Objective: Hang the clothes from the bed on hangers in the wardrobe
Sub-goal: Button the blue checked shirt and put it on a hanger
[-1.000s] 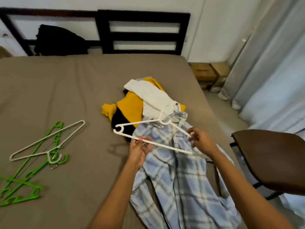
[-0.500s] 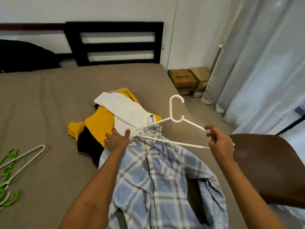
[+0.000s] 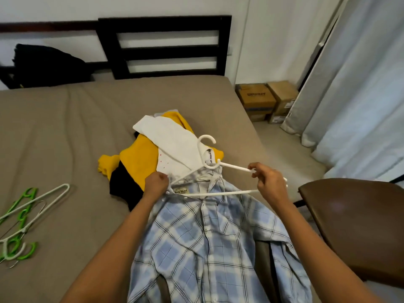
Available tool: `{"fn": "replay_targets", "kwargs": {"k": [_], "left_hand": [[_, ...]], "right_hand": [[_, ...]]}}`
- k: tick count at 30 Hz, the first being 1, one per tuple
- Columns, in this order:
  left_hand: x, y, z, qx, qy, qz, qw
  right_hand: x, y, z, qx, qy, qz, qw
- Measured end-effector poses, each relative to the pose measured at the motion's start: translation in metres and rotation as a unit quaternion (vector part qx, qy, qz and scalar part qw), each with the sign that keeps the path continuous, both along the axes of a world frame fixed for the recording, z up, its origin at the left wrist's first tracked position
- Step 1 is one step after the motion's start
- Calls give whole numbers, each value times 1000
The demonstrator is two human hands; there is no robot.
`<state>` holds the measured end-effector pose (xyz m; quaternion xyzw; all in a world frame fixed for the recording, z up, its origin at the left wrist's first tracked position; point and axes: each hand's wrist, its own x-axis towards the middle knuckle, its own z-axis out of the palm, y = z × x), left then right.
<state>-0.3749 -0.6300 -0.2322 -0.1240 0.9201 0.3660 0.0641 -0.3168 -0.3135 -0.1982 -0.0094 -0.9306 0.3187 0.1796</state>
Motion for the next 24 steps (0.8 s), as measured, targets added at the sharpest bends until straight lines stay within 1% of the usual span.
{"fn": "replay_targets", "kwargs": {"k": [3,5,7,10,11,12,13,14,15,16,17,18,20,21,24], "left_hand": [[10,5,13,97,15,7,995],[18,5,23,151,15,-10,988],[26,4,31,218,17,-35,975],[37,-9,42,289,13,-47,956],[38,-18,41,282,16,-61,957],[38,-28,41,223,22,-94,970],[37,-37,41,132,30,-136,981],[35,-44,39,69,27,-180,981],[34,-48,38,41,9,-217,975],[35,-49,39,47,-20,-238,970],[37,-48,38,45,-45,-247,967],[39,-46,35,31,-53,-251,966],[43,-47,27,-22,-52,-251,966],[47,-47,25,-50,-51,-251,965],[52,-50,17,-102,-41,-230,967]], "right_hand": [[-10,-16,-4,-19,-17,25,999],[-16,-27,-6,-27,-58,60,996],[-21,-36,-12,-33,-104,110,988],[-28,-45,-18,-72,-137,155,976],[-29,-47,-19,-89,-147,167,971],[-30,-50,-19,-107,-160,179,965],[-31,-53,-19,-123,-174,189,959],[-32,-57,-20,-138,-187,197,953],[-32,-61,-20,-145,-195,205,948],[-33,-65,-19,-152,-206,219,942],[-33,-69,-17,-156,-228,237,932],[-35,-73,-13,-159,-265,260,915],[-42,-82,-3,-121,-359,282,882],[-47,-86,-3,-79,-400,282,869],[-60,-97,-14,50,-471,239,848]]}}
